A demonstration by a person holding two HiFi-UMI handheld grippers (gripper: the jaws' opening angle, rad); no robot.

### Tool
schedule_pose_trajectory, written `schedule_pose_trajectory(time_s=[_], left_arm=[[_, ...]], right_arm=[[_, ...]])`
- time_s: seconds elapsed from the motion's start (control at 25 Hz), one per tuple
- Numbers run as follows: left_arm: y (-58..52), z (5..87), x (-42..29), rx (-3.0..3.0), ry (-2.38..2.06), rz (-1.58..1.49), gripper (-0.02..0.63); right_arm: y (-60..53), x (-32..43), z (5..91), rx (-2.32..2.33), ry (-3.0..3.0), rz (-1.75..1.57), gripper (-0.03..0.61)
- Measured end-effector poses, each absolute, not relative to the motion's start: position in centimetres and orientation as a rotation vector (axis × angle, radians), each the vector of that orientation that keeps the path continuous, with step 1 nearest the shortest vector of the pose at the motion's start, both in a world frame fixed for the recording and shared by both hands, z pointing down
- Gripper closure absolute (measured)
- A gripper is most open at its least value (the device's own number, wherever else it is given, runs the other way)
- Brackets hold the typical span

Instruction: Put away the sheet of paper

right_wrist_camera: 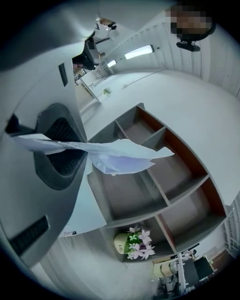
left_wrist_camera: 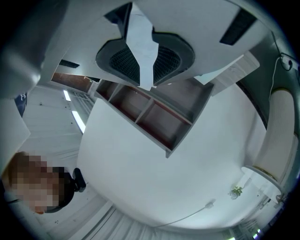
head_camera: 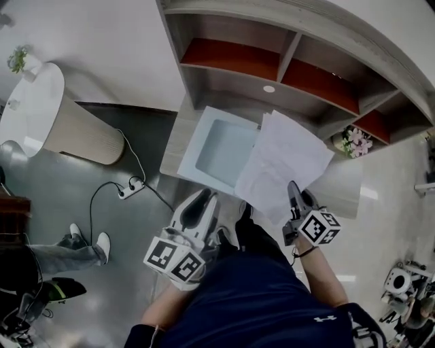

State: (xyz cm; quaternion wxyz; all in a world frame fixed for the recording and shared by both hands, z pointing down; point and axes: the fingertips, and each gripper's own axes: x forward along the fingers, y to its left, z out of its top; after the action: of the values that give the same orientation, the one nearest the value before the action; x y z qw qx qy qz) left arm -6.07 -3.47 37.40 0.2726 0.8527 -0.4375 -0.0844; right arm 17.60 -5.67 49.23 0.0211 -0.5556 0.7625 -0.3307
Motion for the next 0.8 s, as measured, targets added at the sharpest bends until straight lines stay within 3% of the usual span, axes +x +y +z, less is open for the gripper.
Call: schedule_pose_trajectory(time_s=[0.8], left_arm=[[-11.1, 39.7, -1.0, 2.198, -1.249, -0.120, 0.515]], right_arm=[[-11.4, 21.5, 67.3, -1.574, 1.956, -1.674, 0.563]])
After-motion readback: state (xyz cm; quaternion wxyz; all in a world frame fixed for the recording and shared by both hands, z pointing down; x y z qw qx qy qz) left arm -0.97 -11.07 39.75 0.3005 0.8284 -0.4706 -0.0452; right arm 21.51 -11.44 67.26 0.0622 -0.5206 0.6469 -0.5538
